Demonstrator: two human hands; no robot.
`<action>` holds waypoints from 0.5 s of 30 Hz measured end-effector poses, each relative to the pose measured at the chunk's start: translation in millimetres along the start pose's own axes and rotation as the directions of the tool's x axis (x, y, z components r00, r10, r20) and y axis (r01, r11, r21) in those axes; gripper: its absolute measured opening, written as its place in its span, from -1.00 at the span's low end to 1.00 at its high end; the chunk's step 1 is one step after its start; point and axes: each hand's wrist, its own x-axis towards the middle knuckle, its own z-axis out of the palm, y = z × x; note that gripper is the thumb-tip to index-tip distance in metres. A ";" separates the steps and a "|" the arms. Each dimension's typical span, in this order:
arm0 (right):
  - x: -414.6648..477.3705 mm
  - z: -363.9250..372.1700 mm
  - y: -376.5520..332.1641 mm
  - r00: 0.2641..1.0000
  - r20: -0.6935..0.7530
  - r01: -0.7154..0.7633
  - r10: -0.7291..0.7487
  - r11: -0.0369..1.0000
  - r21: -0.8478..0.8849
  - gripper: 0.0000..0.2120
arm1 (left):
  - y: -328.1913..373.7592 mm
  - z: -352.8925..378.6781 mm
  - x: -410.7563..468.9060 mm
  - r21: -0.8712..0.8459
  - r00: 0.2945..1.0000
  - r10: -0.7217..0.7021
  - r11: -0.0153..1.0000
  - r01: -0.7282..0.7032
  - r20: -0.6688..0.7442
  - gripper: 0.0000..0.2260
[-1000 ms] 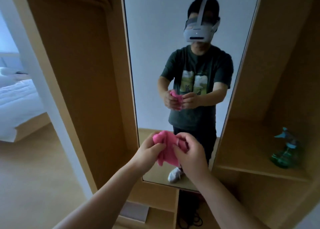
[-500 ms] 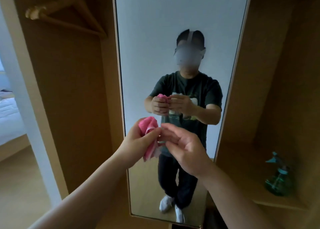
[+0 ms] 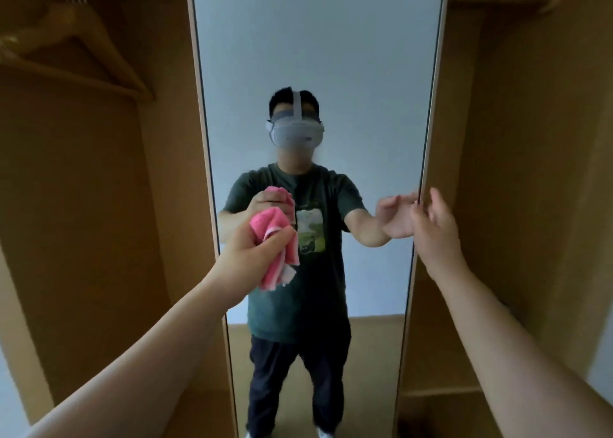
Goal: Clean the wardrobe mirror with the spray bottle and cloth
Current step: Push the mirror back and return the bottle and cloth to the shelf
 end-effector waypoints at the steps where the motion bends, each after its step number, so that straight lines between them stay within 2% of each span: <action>1: -0.3 4.5 -0.4 1.000 0.008 -0.017 0.017 1.000 0.002 -0.52 | -0.2 -4.5 4.1 0.003 1.000 0.016 1.000 -0.016 0.020 -0.88; 7: -11.5 13.3 -4.1 0.988 -0.123 -0.082 0.096 0.990 0.112 -0.54 | -4.4 -32.6 17.7 0.001 0.995 0.022 1.000 -0.022 0.102 -0.87; 14: -50.7 11.3 -13.8 0.961 -0.267 0.095 -0.070 0.992 0.079 -0.58 | -9.4 -53.3 17.6 0.045 0.993 0.052 0.997 -0.057 0.106 -0.96; 15: -56.7 12.5 -12.0 0.956 -0.275 0.128 -0.098 0.987 0.095 -0.57 | -8.4 -55.8 17.4 0.062 0.992 0.081 0.994 -0.087 0.093 -0.91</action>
